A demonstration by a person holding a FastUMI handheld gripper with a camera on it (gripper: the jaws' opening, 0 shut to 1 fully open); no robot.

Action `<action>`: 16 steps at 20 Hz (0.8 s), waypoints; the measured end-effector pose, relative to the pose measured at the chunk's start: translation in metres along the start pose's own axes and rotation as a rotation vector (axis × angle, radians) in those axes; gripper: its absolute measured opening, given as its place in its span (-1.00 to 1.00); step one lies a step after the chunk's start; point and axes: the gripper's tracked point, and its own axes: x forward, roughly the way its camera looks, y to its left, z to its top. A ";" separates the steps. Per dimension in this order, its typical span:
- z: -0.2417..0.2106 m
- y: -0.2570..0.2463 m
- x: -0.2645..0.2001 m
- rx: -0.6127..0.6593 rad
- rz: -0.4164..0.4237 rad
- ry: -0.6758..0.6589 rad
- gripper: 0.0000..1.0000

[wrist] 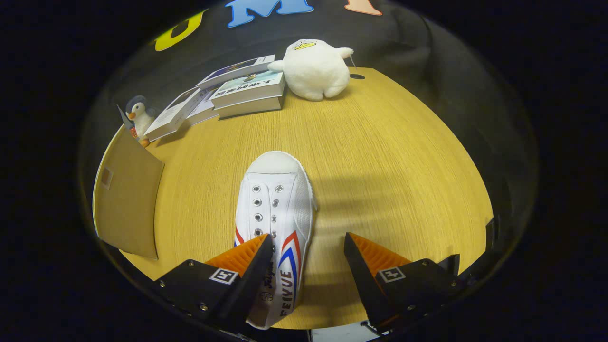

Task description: Open the storage box then place both shoes into the box .Put the left shoe in first, then the right shoe, with the right side of both shoes facing outward in a uniform manner.

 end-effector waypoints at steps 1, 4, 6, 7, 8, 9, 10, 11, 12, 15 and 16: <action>0.000 0.003 0.003 0.001 0.008 0.003 0.64; -0.001 0.011 0.009 0.022 0.023 0.017 0.06; 0.000 0.012 0.002 0.015 0.009 0.033 -0.13; 0.000 0.008 0.001 0.010 -0.011 0.037 -0.24; 0.002 0.009 0.001 0.036 -0.007 0.032 -0.35; 0.002 0.010 0.002 0.041 -0.003 0.033 -0.47; 0.004 0.005 -0.002 0.030 -0.030 0.026 -0.46; 0.011 0.001 0.008 0.073 -0.039 -0.015 -0.72; 0.009 0.001 0.000 0.082 -0.034 0.000 -0.98; 0.006 0.009 -0.013 0.146 0.006 0.021 -0.98; 0.009 0.012 -0.018 0.165 0.019 0.024 -0.98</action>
